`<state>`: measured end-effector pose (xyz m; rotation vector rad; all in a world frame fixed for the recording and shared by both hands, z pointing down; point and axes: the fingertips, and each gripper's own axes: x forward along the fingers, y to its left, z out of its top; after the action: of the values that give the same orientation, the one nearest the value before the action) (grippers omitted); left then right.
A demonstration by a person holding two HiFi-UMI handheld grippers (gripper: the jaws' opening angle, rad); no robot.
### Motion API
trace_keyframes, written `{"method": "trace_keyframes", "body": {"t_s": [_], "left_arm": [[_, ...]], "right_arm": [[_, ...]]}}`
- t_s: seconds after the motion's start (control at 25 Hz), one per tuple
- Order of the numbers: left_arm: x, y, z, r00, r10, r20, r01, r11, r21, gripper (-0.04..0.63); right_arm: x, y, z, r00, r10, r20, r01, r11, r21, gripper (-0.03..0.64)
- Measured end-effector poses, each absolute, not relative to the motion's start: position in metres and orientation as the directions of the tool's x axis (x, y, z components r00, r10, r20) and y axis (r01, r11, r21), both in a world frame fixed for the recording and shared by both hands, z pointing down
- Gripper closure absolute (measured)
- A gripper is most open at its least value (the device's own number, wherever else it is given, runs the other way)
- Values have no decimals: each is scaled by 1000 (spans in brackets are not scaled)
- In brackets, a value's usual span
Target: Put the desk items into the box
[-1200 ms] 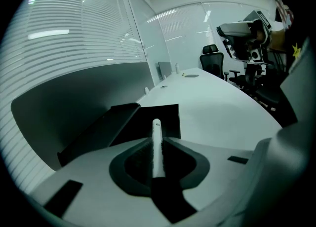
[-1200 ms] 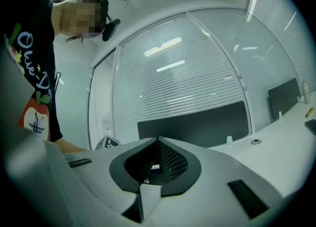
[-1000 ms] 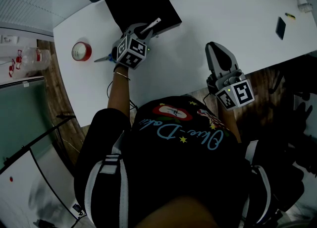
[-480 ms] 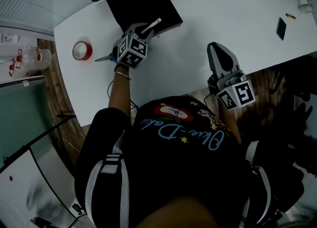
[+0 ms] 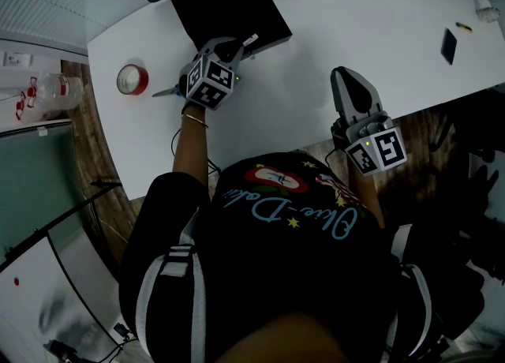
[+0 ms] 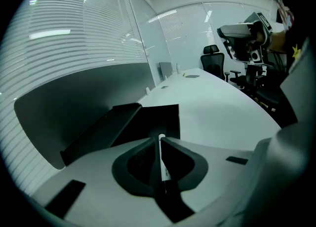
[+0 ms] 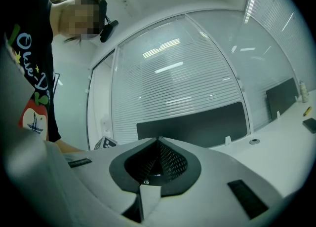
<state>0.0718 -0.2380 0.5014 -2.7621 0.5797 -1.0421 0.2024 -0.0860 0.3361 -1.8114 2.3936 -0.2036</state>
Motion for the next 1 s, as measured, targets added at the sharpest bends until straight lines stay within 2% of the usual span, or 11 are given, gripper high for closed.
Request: {"method": "trace_keyframes", "body": {"t_s": [0.12,0.36,0.64,1.0], "left_arm": [[70,-238,495,690,-415,594,-331,-910,-250,574],[65,-239,469,712,-476,516,-427,-877,-220,575],[43,-237,430,688,-608,396,-586,-787,-190,575],[23,-216,379,684,-666,298,-655,-740,-152,577]], "right_arm": [[201,-86,337,-275,-961,-27,-943,275,-189,592],[201,-85,336,-286,-958,-34,-939,287,-192,592],[192,-88,335,-330,-943,-46,-922,332,-199,592],[181,-97,336,-410,-910,-58,-887,412,-208,592]]}}
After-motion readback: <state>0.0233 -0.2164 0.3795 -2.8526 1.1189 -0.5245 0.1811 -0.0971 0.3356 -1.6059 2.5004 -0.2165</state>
